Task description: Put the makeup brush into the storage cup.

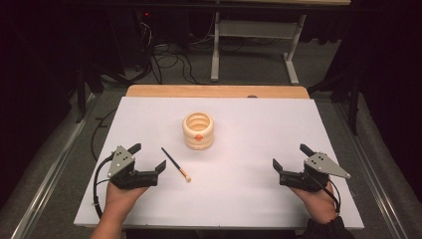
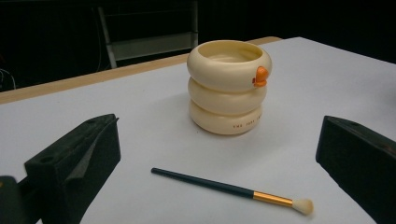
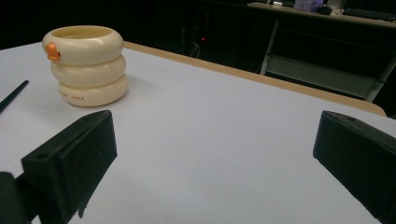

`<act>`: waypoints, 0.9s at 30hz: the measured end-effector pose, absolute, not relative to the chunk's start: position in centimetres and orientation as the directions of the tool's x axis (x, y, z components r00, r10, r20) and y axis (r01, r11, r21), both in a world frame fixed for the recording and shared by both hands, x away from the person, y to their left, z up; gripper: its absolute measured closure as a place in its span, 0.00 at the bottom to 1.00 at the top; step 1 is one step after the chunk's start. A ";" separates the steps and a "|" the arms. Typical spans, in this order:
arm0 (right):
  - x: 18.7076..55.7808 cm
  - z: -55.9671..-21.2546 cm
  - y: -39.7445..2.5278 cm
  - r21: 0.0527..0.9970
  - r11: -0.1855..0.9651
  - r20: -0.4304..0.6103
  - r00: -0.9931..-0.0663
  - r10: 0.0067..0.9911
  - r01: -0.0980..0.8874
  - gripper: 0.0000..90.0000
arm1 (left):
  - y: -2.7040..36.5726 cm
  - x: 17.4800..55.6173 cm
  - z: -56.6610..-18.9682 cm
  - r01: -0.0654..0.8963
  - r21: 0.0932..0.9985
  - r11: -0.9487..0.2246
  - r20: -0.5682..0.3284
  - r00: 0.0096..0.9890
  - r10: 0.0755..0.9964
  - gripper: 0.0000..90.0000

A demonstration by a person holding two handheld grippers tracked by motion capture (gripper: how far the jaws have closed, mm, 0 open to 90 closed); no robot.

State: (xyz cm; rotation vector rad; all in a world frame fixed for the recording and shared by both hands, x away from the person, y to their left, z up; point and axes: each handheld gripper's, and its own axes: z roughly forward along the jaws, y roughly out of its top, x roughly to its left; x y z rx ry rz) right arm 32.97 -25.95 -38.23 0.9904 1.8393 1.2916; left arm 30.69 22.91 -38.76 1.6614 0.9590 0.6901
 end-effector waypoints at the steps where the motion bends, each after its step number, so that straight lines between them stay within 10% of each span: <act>1: 33.0 -38.2 -25.9 0.954 0.221 -0.098 -0.486 0.869 0.203 0.01 | 22.9 30.7 -38.8 0.254 0.959 -0.128 -0.021 0.510 0.860 0.01; 27: 33.0 -38.3 -26.0 0.953 0.226 -0.105 -0.481 0.871 0.201 0.01 | 23.1 30.9 -38.8 0.264 0.957 -0.123 -0.027 0.503 0.864 0.01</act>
